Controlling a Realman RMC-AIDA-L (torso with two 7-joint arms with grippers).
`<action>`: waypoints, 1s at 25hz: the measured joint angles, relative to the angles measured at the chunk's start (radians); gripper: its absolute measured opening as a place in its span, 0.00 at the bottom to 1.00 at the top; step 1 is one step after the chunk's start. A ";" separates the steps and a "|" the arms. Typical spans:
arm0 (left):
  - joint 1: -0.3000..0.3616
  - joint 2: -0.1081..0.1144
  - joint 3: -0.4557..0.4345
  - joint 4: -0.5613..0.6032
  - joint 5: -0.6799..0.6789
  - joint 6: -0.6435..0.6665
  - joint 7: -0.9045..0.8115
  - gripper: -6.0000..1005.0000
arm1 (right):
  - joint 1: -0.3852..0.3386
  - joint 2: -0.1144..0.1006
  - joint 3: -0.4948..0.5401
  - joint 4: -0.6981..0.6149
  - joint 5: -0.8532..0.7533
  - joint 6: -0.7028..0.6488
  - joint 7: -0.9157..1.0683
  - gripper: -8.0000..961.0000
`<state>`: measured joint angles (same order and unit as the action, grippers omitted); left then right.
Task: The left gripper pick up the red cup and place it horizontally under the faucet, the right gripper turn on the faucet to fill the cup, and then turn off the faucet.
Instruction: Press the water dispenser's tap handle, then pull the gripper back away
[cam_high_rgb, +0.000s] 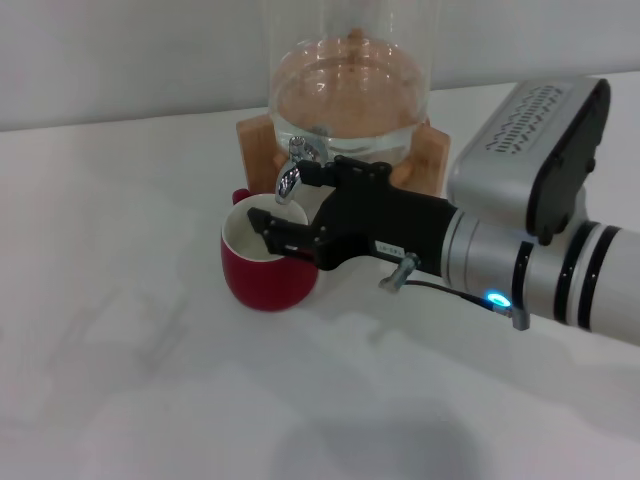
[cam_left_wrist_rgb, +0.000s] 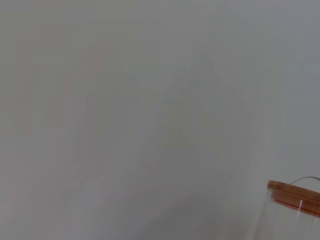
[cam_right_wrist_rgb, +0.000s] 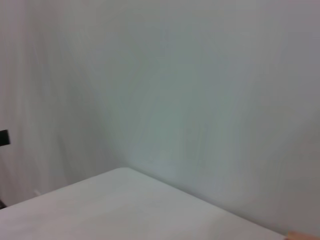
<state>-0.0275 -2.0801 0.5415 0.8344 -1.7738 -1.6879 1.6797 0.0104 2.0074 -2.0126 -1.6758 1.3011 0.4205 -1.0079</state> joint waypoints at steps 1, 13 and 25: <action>0.000 0.000 0.000 0.000 0.000 -0.001 0.000 0.77 | -0.007 0.000 0.004 -0.005 0.000 0.001 -0.001 0.80; 0.000 -0.001 0.000 0.000 0.001 -0.011 -0.003 0.77 | -0.029 0.001 0.025 -0.011 -0.002 0.003 -0.003 0.80; 0.006 -0.002 0.000 0.000 0.001 -0.013 -0.005 0.77 | -0.030 0.003 0.038 -0.003 -0.002 -0.010 -0.002 0.80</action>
<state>-0.0216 -2.0817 0.5414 0.8344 -1.7731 -1.7013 1.6751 -0.0200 2.0105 -1.9748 -1.6786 1.2991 0.4105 -1.0100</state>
